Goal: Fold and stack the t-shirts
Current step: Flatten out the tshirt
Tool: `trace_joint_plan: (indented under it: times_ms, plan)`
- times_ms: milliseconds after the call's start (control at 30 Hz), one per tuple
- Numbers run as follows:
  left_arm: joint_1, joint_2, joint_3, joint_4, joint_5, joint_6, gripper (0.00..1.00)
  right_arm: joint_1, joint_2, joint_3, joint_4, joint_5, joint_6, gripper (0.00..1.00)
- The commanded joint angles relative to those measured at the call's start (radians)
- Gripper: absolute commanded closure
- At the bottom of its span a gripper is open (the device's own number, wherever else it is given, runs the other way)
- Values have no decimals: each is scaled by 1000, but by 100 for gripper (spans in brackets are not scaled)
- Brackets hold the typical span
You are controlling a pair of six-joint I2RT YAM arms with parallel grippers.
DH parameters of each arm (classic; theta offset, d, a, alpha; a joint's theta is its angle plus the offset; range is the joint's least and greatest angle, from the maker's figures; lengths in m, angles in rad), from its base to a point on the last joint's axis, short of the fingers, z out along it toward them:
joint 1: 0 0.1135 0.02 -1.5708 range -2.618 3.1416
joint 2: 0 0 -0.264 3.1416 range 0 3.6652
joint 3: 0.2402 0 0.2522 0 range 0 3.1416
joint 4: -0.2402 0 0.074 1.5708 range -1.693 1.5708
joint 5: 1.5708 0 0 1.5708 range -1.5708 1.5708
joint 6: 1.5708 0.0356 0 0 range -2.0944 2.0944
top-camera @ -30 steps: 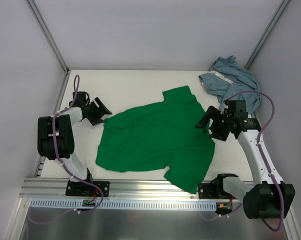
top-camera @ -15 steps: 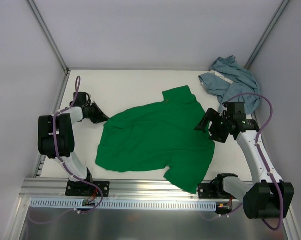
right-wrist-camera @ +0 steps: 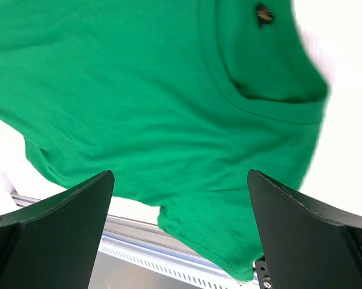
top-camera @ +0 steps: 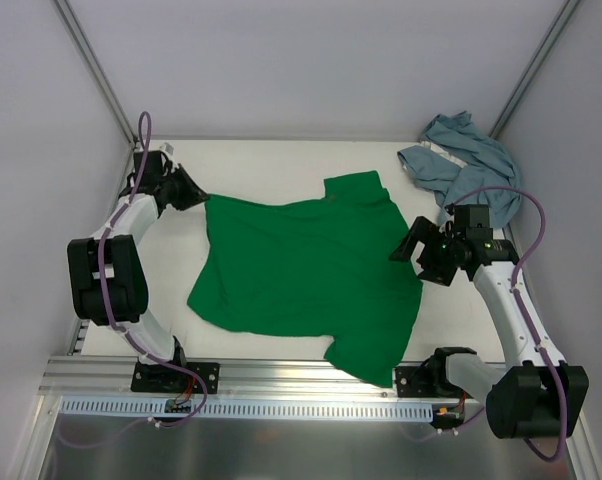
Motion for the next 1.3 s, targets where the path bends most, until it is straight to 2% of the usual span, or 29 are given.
trace_joint_plan:
  times_ms: [0, 33, 67, 133, 167, 200, 367, 567, 600, 700, 833, 933, 967, 1100, 1267]
  plan:
    - [-9, -34, 59, 6, -46, 80, 100, -7, -25, 2, -6, -10, -21, 1]
    - [-8, -34, 65, 4, -61, 86, 100, -8, -25, 4, -9, -8, -22, 0]
    - [-9, -26, 68, 7, -62, 90, 91, -7, -25, 4, -8, -10, -22, 0]
    - [-9, -17, 79, -8, -81, 101, 43, -7, -19, 6, -6, -10, -24, 0]
    - [-11, -12, 77, -25, -90, 103, 13, -7, -16, 7, -5, -13, -25, 1]
    - [-9, -12, 73, -25, -98, 107, 1, -7, -8, 10, -3, -15, -22, 0]
    - [-9, -32, 30, -46, -173, 107, 1, -8, 31, 42, 17, -22, -19, 1]
    - [-24, -248, -101, -1, -142, 67, 1, -8, 169, 194, 83, -47, -35, 1]
    - [-29, -332, -119, 1, -119, 66, 1, -7, 198, 223, 115, -53, -36, 1]
    - [-51, -527, -213, 24, -46, 72, 1, -7, 339, 360, 161, -70, -51, 1]
    - [-66, -775, -295, -52, 52, 87, 1, -8, 636, 643, 172, -68, -30, 0]
    - [-72, -913, -343, -101, 115, 87, 1, -7, 783, 783, 202, -96, 31, 0]
    - [-74, -946, -357, -126, 131, 89, 1, -7, 874, 882, 196, -97, 37, 1]
    - [-77, -1043, -414, -154, 171, 97, 1, -10, 1068, 1105, 143, -130, 28, 0]
    - [-78, -1034, -429, -138, 214, 116, 2, -24, 1225, 1272, 158, -146, 48, 0]
